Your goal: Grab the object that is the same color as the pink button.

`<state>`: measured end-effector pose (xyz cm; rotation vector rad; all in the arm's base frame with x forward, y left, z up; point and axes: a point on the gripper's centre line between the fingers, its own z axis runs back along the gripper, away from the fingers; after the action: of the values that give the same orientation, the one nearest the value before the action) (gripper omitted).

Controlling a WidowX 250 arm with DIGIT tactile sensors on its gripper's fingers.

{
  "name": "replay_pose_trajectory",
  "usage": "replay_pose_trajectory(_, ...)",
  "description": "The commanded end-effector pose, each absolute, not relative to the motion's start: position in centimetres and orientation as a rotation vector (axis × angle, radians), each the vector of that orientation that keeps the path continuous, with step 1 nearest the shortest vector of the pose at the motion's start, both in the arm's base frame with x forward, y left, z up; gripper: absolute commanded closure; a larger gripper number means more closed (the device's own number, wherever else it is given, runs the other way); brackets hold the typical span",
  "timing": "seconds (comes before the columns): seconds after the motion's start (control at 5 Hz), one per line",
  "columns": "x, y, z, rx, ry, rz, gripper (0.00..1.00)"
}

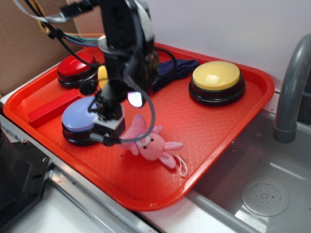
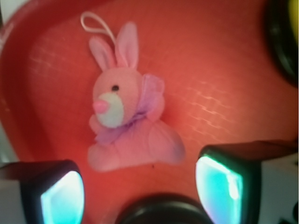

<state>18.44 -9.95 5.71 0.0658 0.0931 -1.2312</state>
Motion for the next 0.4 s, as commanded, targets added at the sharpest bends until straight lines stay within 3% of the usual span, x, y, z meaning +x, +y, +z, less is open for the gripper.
replay_pose_trajectory(0.0,17.4,-10.8,3.3,-0.118,0.121,-1.322,0.00)
replay_pose_trajectory(0.2,17.6,-10.7,2.0,-0.177,0.137,-1.293,0.00)
